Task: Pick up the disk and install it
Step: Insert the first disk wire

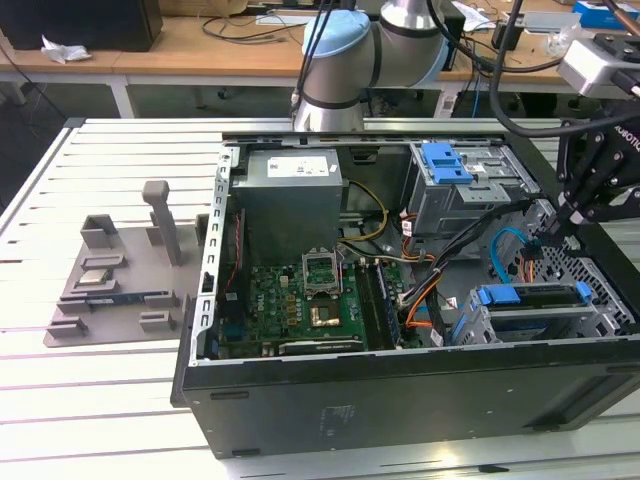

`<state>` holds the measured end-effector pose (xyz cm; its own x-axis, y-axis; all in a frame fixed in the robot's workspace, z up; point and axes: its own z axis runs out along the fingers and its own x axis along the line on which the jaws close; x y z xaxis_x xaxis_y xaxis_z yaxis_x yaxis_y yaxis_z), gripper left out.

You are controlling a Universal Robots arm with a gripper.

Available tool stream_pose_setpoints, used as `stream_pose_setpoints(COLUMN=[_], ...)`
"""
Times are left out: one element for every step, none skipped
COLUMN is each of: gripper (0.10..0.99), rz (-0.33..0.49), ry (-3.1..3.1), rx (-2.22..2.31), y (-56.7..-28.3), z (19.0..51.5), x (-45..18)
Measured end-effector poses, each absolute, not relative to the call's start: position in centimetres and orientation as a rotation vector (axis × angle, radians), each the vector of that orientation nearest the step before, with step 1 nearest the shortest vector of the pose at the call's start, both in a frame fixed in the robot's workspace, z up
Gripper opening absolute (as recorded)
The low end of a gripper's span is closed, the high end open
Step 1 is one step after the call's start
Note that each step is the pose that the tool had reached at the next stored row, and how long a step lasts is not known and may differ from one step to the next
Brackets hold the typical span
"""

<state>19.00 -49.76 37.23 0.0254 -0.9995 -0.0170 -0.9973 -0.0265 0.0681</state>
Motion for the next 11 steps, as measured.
stream_pose_setpoints(gripper=[0.106,0.106,0.106,0.106,0.106,0.114,0.235,0.294,0.294,0.361,0.361], rz=[-0.092,-0.092,-0.092,-0.092,-0.092,-0.092,-0.091,-0.091,-0.091,-0.091,-0.090], ry=[-2.165,-2.165,-2.165,-2.165,-2.165,-2.165,-2.165,-2.165,-2.165,-2.165,-2.165], rx=[2.222,2.222,2.222,2.222,2.222,2.222,2.222,2.222,2.222,2.222,2.221], y=[-49.67,-49.63,-49.64,-49.63,-49.63,-49.63,-49.63,-49.63,-49.63,-49.61,-49.51], z=[37.20,37.16,37.17,37.16,37.17,37.17,37.16,37.17,37.16,37.13,37.04], x=[19.06,19.11,19.11,19.11,19.11,19.11,19.11,19.11,19.11,19.11,19.11])
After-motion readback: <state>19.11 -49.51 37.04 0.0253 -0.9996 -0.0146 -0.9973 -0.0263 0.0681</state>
